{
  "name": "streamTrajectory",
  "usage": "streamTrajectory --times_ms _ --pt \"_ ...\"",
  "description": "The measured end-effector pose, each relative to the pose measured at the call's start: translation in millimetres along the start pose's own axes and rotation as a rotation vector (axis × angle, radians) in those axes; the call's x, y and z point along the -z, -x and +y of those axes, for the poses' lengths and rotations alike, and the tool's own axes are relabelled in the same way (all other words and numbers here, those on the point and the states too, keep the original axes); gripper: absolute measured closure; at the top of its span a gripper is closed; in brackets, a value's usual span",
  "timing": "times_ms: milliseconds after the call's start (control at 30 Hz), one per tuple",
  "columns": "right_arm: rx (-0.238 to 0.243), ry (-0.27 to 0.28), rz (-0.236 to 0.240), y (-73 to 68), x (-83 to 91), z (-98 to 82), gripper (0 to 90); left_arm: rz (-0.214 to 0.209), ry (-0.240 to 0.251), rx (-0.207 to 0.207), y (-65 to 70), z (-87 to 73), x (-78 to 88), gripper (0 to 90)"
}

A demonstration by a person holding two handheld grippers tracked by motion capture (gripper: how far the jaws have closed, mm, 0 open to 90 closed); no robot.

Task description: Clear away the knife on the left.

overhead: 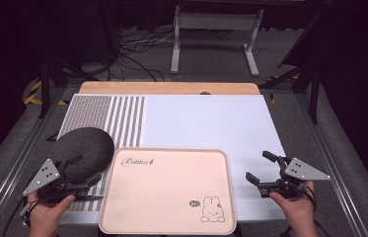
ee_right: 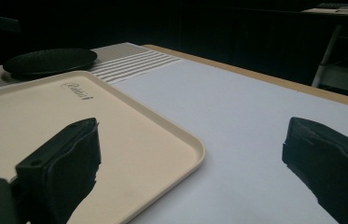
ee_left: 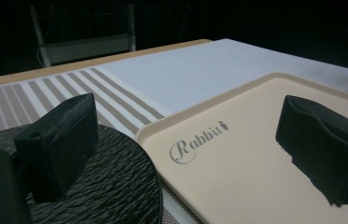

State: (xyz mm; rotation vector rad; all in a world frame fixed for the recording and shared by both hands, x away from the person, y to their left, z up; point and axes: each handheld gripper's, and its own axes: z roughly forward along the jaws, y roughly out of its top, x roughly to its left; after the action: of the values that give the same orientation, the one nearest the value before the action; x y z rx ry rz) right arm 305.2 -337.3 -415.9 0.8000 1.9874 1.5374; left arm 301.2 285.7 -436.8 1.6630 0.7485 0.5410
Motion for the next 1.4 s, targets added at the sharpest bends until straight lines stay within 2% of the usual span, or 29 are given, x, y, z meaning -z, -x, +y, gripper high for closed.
streamTrajectory --times_ms 33,167,233,367,500,633,833,900,1033,1167,1200,1233,1400 --pt "-0.001 0.0 -0.001 -0.3 0.4 -0.1 4.7 0.004 0.013 0.009 0.0 -0.4 -0.3 6.1" --pt "0.004 0.012 0.001 -0.4 2.3 0.8 4.7 -0.002 -0.004 0.016 -0.7 -0.8 -0.6 5.6" --pt "0.0 0.015 0.001 -0.1 2.6 1.0 4.7 0.001 -0.024 -0.01 -0.2 -0.4 -1.2 5.0" --pt "-0.003 0.009 -0.002 0.7 1.7 -0.5 4.7 -0.022 -0.047 -0.009 1.7 0.2 -3.6 3.9" --pt "-0.002 0.01 -0.001 0.7 0.6 -1.5 4.7 -0.043 -0.048 -0.008 3.3 1.4 -5.1 2.9" --pt "-0.007 0.004 -0.011 0.5 1.1 -2.3 4.6 -0.063 -0.057 -0.008 4.7 3.0 -5.1 6.7" --pt "-0.019 0.01 -0.008 2.8 0.7 -4.2 4.2 -0.091 -0.088 -0.021 7.7 10.6 -5.0 8.1" --pt "-0.022 0.008 -0.009 2.9 0.4 -4.5 4.3 -0.106 -0.105 -0.038 6.7 16.1 -3.7 8.1" --pt "-0.024 0.006 -0.012 3.4 -0.9 -4.7 4.4 -0.119 -0.173 -0.098 1.2 27.3 1.1 10.5" --pt "-0.024 -0.004 -0.01 2.4 -2.5 -4.8 4.7 -0.135 -0.263 -0.115 -4.9 35.5 4.5 11.7" --pt "-0.024 -0.004 -0.01 2.4 -2.5 -4.8 4.7 -0.135 -0.263 -0.115 -4.9 35.5 4.5 12.2" --pt "-0.024 -0.006 -0.009 2.0 -2.6 -5.0 4.6 -0.132 -0.281 -0.131 -5.8 37.8 5.4 12.2" --pt "-0.022 -0.006 -0.004 2.4 -2.5 -6.1 4.8 -0.14 -0.363 -0.145 -7.1 46.0 9.0 13.7"
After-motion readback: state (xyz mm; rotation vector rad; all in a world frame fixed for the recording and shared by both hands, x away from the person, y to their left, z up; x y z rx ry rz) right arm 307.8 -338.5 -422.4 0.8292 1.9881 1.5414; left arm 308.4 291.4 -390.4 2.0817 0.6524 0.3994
